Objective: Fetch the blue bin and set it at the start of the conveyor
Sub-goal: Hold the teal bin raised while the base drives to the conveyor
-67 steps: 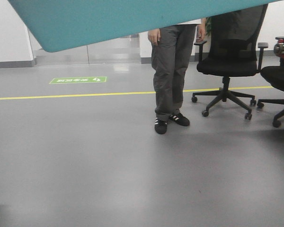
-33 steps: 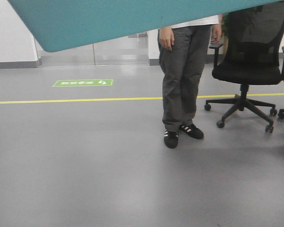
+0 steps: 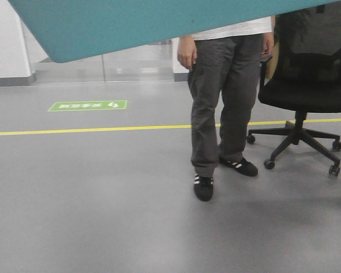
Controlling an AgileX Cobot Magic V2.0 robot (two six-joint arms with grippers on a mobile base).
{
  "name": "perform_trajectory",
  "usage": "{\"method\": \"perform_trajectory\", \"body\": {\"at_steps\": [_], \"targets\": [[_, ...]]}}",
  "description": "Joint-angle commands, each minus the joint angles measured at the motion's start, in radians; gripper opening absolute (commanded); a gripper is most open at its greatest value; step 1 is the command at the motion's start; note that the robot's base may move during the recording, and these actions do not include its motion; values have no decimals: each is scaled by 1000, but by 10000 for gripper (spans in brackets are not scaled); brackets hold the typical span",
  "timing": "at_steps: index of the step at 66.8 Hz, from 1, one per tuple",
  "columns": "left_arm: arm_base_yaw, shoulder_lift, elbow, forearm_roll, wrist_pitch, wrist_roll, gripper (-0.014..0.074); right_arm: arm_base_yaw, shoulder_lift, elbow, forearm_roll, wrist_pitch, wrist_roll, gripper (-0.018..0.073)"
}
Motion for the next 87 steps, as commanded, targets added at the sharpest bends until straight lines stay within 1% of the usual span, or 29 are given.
{"method": "perform_trajectory", "body": {"at_steps": [1,15,28,66,87], "targets": [[-2,-7,2,15,-2,24,-111,1,-18,-10,34,-84,-1,-151],[-2,-7,2,56,-2,24,-111,1,-18,-10,34,-84,-1,-151],[-2,-7,2,131,-2,24,-111,1,-18,-10,34,-90,-1,-151],[-2,-7,2,466,-2,24,-111,1,-18,-10,34,-91,-1,-151],[-2,-7,2,617,-2,24,-111,1,-18,-10,34,-91,-1,-151]]}}
